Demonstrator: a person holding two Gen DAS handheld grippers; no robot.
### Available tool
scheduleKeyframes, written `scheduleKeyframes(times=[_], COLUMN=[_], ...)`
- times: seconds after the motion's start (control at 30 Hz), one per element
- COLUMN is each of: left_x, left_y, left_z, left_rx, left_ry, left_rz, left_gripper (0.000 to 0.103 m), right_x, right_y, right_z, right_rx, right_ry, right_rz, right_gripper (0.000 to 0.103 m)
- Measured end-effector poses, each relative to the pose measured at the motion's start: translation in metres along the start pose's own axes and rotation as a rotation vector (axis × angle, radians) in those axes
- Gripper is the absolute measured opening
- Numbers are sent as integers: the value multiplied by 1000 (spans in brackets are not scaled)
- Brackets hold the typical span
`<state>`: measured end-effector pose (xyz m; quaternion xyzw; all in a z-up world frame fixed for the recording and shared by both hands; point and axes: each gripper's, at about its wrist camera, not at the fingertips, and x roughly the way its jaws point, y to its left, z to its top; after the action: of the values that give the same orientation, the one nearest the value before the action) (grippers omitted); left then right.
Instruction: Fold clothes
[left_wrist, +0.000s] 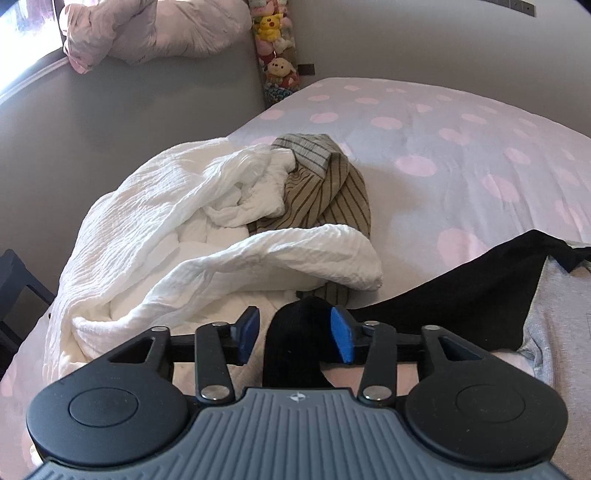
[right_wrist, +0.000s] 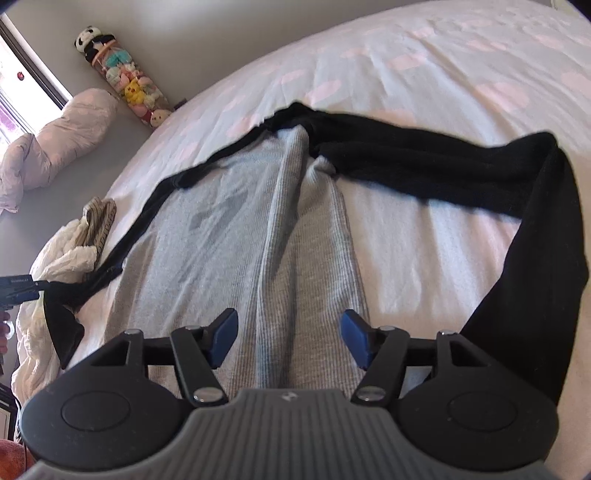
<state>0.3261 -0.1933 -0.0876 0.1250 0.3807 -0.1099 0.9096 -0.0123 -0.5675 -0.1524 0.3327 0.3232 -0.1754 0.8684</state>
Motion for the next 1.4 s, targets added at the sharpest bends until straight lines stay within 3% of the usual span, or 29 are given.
scheduleKeyframes(times=[0.17,0.27,0.37,0.53,0.63,0.73,0.83,0.9,1.07,1.17,1.4], left_x=[-30,-44,-50,-51,-48,-38,-30,-26,-25,-26,-26], left_y=[-27,-43,-61,-68,-58,-47,-38,-33,-31,-31,-31], left_z=[-22,-44,-68,-83,-84,-90,-95,-97,-98,-98,-97], left_rx=[-35,-57,6,71,31,-28,-76,-101,-115,-121,-130], left_ry=[39,50,59,73,69,122,167,187,193,194,197], left_rz=[-90,-175,-208,-227,-221,-240,-255,-261,-279,-289,-307], left_gripper=[44,44,44,44,45,45,45,45,45,45,45], right_x=[-24,-45,-67,-70,-58,-45,-31,-23,-34,-59,-130], right_y=[-5,-18,-26,-19,-8,0,-6,-10,-16,-18,-20], right_z=[5,12,15,0,-10,-12,-13,-14,-12,-3,39], right_rx=[19,72,67,-62,-136,-184,-158,-139,-82,-38,-92], right_ry=[-61,-46,-25,116,177,217,272,307,273,197,42], right_rz=[-25,-58,-121,-192,-202,-223,-243,-255,-263,-244,-327], right_gripper=[62,58,57,57,55,50,41,29,3,3,3])
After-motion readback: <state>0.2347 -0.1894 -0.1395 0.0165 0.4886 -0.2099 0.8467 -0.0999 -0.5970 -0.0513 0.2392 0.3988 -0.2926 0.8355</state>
